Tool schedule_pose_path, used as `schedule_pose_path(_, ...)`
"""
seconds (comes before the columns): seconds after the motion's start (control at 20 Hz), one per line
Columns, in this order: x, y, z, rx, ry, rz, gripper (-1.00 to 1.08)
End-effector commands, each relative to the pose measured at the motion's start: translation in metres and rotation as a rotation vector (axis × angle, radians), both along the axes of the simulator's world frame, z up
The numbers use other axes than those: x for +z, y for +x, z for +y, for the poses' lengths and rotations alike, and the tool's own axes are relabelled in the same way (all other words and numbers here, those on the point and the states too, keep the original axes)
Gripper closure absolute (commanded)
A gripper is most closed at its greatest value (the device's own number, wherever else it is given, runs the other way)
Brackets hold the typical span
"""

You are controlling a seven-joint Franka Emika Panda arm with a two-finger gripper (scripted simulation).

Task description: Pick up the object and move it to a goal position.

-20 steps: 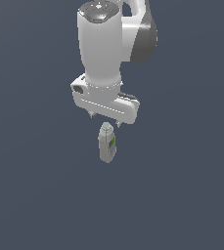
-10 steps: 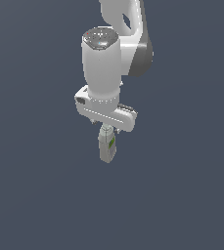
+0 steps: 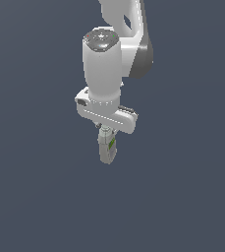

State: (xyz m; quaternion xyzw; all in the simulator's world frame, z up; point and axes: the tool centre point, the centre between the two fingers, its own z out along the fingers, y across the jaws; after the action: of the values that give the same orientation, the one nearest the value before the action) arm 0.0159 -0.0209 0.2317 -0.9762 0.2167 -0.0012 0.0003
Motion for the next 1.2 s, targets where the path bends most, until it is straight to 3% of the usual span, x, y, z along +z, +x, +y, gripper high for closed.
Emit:
schedule_pose_path(0.0,-0.001,-0.001,-0.001,-0.001,0.0,0.002,1.08)
schedule_pose_path(0.55,0.01,0.01,0.006,0.0,0.0,0.0,1.08)
schedule_pose_path(1.15,0.049,0.051,0.03,0.0,0.0,0.001,1.08)
